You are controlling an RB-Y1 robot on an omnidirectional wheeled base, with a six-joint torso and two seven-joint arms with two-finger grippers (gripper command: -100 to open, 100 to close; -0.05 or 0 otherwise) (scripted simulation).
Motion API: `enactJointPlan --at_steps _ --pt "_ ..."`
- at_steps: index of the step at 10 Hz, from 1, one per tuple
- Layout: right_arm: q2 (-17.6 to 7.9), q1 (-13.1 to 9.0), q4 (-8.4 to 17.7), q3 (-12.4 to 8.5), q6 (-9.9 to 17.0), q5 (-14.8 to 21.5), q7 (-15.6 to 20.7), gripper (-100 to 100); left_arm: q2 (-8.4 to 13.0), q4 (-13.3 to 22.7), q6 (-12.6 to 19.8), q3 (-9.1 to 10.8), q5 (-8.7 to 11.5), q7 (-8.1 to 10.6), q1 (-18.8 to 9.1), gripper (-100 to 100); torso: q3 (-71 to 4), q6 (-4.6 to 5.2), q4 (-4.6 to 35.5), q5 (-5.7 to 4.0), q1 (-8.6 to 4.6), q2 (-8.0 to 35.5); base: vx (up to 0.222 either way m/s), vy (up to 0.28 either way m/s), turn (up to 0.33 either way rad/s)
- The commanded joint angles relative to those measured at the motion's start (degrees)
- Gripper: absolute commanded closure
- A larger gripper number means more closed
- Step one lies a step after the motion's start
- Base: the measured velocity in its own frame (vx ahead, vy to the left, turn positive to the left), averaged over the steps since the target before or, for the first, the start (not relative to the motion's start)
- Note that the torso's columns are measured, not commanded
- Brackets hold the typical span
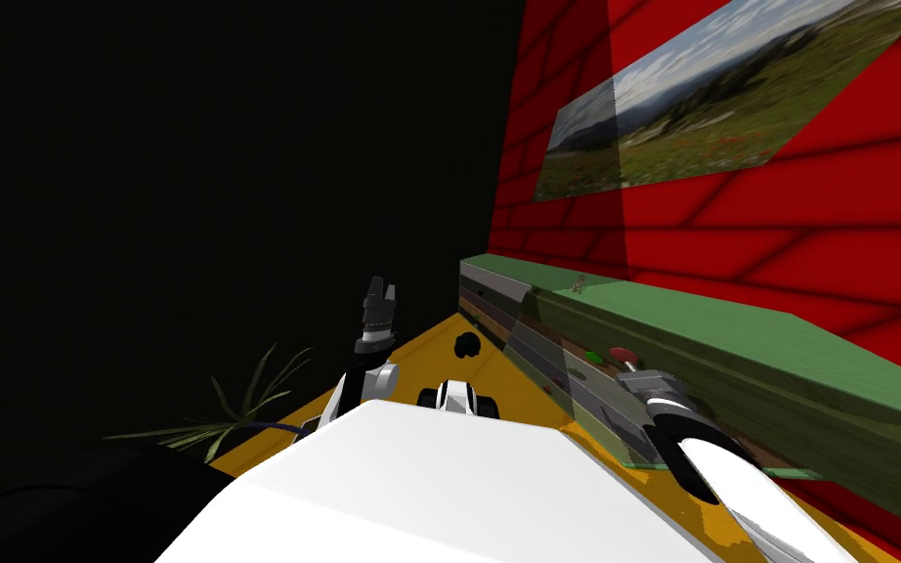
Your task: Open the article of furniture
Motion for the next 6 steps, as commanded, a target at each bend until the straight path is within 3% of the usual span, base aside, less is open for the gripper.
enactJointPlan --at_steps 1,2,3,6 --pt "-0.6 0.0 1.1 -0.1 0.4 -0.3 -0.5 100 0.0 0.0 0.0 0.0 0.0 0.0 0.0 0 0.0 -0.01 0.0 0.0 0.04 0.0 -0.126 0.174 0.085" --pt "-1.0 0.3 0.9 0.6 1.3 -0.7 -0.6 100 0.0 0.0 0.0 0.0 0.0 0.0 0.0 0 0.0 0.0 0.0 -0.01 -0.01 0.0 -0.054 0.078 0.005" --pt "0.9 -1.0 0.8 1.3 2.9 -0.1 0.2 -100 0.0 0.0 0.0 0.01 0.0 0.0 0.0 0 -0.1 0.01 -0.1 -0.1 -0.37 -0.2 -0.048 -0.06 0.079" --pt "2.3 -2.1 0.7 2.1 4.5 0.3 0.7 -100 0.0 0.0 0.0 0.03 0.0 0.0 0.0 0 0.0 0.0 0.0 -0.12 -0.32 -0.1 -0.046 -0.118 0.046"
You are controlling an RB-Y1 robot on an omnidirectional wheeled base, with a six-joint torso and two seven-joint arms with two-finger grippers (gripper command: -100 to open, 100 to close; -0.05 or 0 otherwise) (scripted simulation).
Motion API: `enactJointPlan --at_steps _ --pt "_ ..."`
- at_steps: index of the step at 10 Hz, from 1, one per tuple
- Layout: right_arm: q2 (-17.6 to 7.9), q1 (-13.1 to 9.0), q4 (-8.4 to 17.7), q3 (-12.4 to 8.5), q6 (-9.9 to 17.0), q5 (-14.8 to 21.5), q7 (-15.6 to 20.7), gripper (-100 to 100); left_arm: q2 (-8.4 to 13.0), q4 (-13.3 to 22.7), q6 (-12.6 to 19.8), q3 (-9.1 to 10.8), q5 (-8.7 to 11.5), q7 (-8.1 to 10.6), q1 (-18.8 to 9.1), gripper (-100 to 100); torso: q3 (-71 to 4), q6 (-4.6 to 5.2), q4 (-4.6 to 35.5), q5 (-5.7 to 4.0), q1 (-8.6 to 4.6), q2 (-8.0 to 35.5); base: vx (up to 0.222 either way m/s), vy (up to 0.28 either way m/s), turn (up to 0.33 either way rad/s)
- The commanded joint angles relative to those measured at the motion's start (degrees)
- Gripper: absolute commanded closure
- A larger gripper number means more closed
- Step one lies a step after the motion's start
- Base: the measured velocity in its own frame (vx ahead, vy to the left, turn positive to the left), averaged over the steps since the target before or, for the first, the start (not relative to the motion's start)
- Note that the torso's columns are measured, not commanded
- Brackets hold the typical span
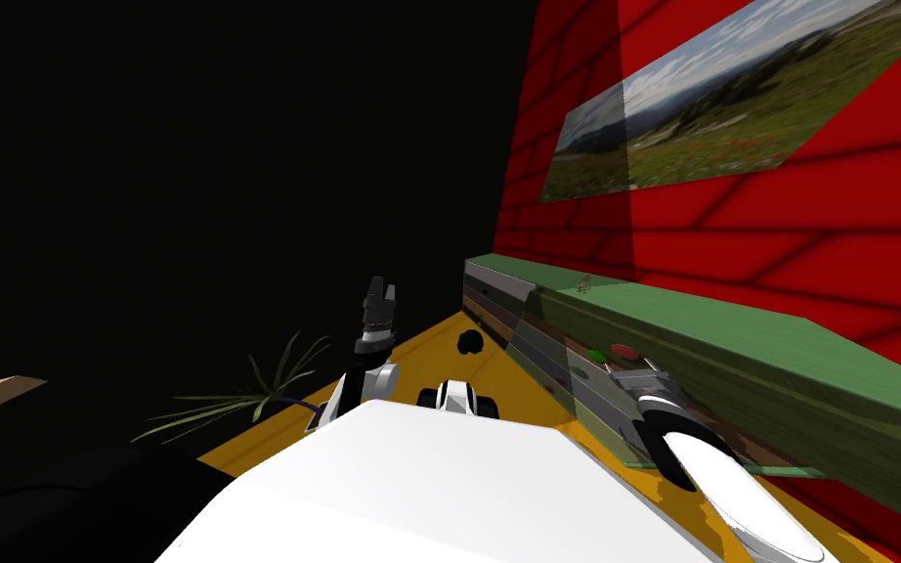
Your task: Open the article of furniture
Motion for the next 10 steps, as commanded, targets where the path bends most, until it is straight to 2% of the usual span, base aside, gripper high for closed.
enactJointPlan --at_steps 1,2,3,6,10 --pt "1.8 -1.1 -0.2 -0.3 0.3 0.2 1.4 -100 0.0 0.0 0.0 0.0 0.0 0.0 0.0 0 0.0 -0.01 0.0 0.09 0.25 0.0 -0.023 -0.065 0.022" --pt "1.8 -1.1 -0.2 -0.3 0.3 0.2 1.4 -100 0.0 0.0 0.0 -0.01 0.0 0.0 0.0 0 0.0 0.0 0.0 0.15 0.48 0.0 -0.007 -0.013 -0.004" --pt "3.1 -2.1 -0.2 0.5 1.8 0.5 1.8 -100 0.0 0.0 0.0 -0.01 0.0 0.0 0.0 0 0.0 -0.01 0.0 0.18 0.57 0.0 -0.033 -0.051 0.068" --pt "5.2 -3.6 -0.2 1.5 4.0 1.0 2.6 -100 0.0 0.0 0.0 -0.01 0.0 0.0 0.0 0 0.1 0.0 0.0 0.02 0.05 0.1 -0.048 -0.097 0.056" --pt "8.7 -6.3 -0.4 3.5 8.0 1.9 3.8 -100 0.0 0.0 0.0 0.0 0.0 0.0 0.0 0 0.0 -0.01 0.0 0.08 0.25 0.0 -0.063 -0.125 0.062"
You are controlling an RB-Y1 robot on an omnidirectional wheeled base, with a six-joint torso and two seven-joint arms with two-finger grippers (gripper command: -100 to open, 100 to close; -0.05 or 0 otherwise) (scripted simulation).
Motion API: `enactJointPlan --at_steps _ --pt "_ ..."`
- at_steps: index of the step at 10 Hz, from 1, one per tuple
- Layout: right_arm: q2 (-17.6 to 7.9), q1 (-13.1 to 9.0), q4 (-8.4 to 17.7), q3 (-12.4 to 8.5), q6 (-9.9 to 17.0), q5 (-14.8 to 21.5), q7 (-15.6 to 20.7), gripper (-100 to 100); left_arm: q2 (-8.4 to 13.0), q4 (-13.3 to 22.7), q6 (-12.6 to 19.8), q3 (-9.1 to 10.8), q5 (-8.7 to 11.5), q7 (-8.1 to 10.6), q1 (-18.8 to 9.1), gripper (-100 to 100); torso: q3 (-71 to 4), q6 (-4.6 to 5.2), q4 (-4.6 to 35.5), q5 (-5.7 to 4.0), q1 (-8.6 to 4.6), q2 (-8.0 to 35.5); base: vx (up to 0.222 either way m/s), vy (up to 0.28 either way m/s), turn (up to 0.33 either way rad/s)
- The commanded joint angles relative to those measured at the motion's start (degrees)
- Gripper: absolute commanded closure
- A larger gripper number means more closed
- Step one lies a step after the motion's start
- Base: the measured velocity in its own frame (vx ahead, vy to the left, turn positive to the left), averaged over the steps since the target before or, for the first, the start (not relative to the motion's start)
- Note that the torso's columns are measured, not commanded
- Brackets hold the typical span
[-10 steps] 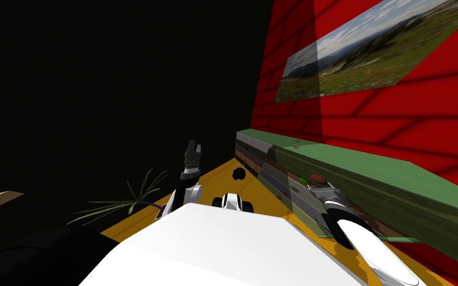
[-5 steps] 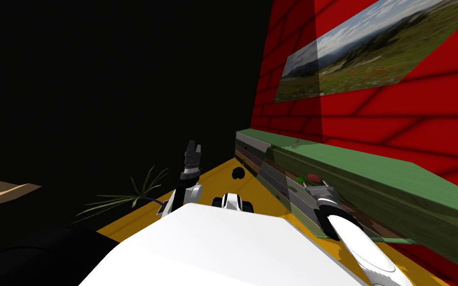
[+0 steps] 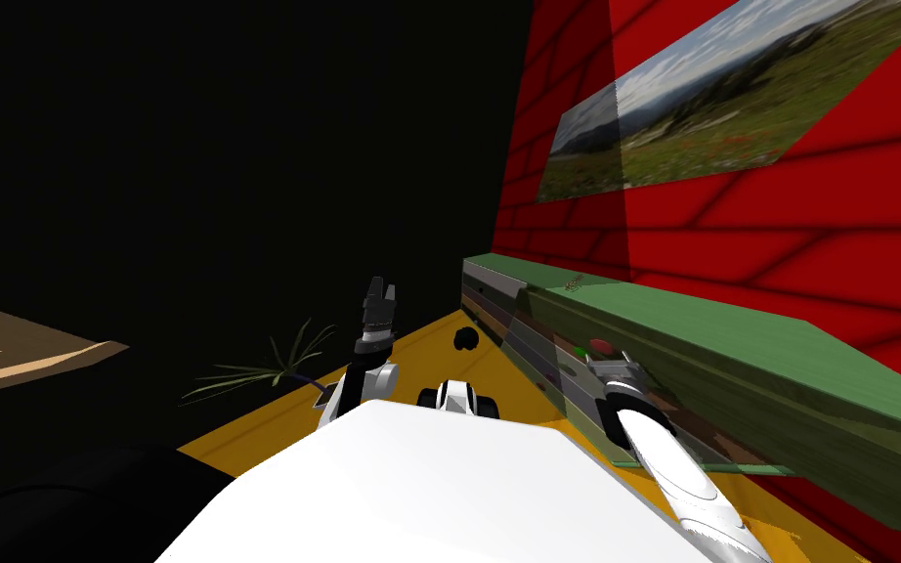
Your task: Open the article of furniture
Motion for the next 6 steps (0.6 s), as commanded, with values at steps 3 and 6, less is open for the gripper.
enactJointPlan --at_steps 3,6 --pt "4.0 -2.6 -0.4 1.8 3.9 0.7 1.8 -100 0.0 0.0 0.0 0.0 0.0 0.0 0.0 0 0.0 0.0 0.0 0.01 0.04 0.1 -0.062 -0.106 0.053" --pt "3.3 -2.1 -0.3 1.7 3.6 0.8 1.2 100 0.0 0.0 0.0 -0.01 0.0 0.0 0.0 0 0.0 0.0 0.0 0.06 0.19 -0.1 -0.011 -0.019 0.005"
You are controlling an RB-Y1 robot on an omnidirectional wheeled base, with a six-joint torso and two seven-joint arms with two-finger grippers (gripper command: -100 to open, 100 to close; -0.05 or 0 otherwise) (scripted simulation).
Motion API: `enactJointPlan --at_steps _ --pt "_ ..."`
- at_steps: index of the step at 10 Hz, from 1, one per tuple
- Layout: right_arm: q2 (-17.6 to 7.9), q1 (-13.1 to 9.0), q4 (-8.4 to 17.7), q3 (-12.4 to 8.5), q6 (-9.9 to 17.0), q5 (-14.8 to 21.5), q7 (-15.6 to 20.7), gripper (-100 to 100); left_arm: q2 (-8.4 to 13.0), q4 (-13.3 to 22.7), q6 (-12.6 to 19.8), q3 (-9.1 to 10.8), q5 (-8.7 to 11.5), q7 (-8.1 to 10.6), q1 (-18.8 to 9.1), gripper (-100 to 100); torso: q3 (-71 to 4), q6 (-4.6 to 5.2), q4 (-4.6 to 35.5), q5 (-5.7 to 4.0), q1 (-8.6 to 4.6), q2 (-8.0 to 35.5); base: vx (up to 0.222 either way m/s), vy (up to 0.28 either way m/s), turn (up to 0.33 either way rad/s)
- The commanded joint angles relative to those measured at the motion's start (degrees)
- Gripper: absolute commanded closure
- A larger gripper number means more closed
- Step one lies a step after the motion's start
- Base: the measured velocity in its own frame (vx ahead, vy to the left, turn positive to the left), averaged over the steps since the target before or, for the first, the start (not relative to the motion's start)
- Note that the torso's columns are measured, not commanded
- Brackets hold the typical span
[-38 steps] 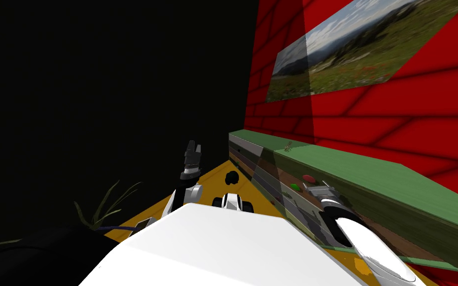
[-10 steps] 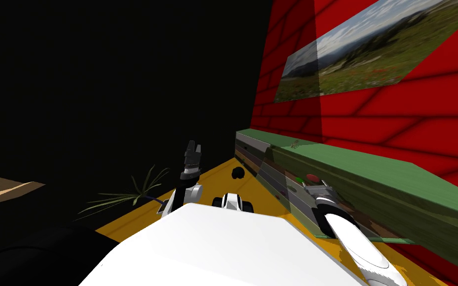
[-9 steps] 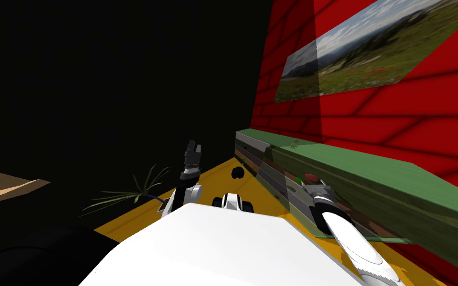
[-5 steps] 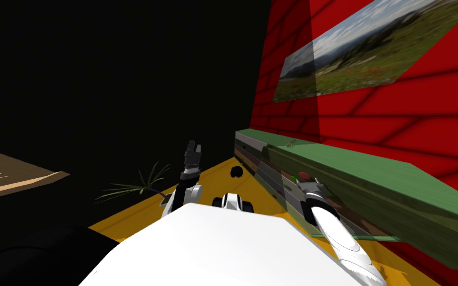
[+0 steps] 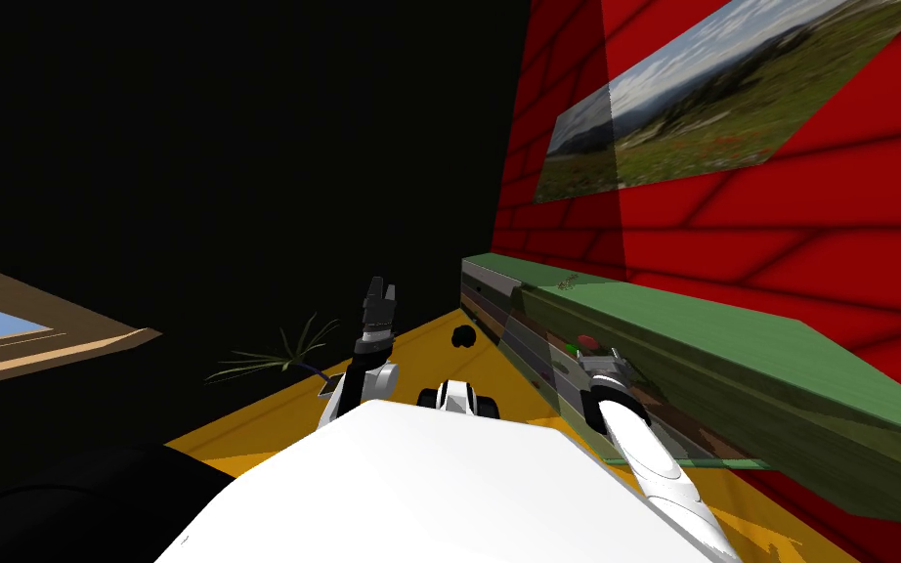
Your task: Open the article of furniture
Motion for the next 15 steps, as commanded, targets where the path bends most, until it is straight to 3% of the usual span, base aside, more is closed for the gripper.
enactJointPlan --at_steps 1,6,7,9,14,15 --pt "0.0 0.2 -0.4 -0.1 -0.4 -0.1 0.0 100 0.0 0.0 0.0 0.0 0.0 0.0 0.0 0 0.0 0.0 0.0 -0.02 -0.08 0.0 -0.048 0.083 -0.036" --pt "0.1 0.6 -1.1 -0.2 -1.0 -0.2 0.0 100 0.0 0.0 0.0 -0.02 0.0 0.0 0.0 0 0.1 0.0 0.0 -0.06 -0.18 0.1 -0.084 0.136 -0.031" --pt "0.4 0.3 -0.9 0.0 -0.5 0.1 -0.1 -100 0.0 0.0 0.0 -0.01 0.0 0.0 0.0 0 0.0 -0.01 0.0 -0.12 -0.47 -0.1 0.049 -0.059 0.041" --pt "0.7 0.0 -0.7 0.1 0.1 0.3 -0.1 -100 0.0 0.0 0.0 0.02 0.0 0.0 0.0 0 -0.2 0.0 -0.1 -0.24 -0.78 -0.3 0.086 -0.149 0.035" --pt "0.9 -0.5 -0.1 0.1 0.5 0.1 0.1 -100 0.0 0.0 0.0 0.0 0.0 0.0 0.0 0 0.1 -0.01 0.0 0.0 -0.04 0.1 0.065 -0.091 0.026" --pt "0.8 -0.5 -0.1 0.1 0.4 0.0 0.1 100 0.0 0.0 0.0 0.0 0.0 0.0 0.0 0 0.1 0.01 0.0 -0.04 -0.08 0.2 0.007 -0.006 0.0"
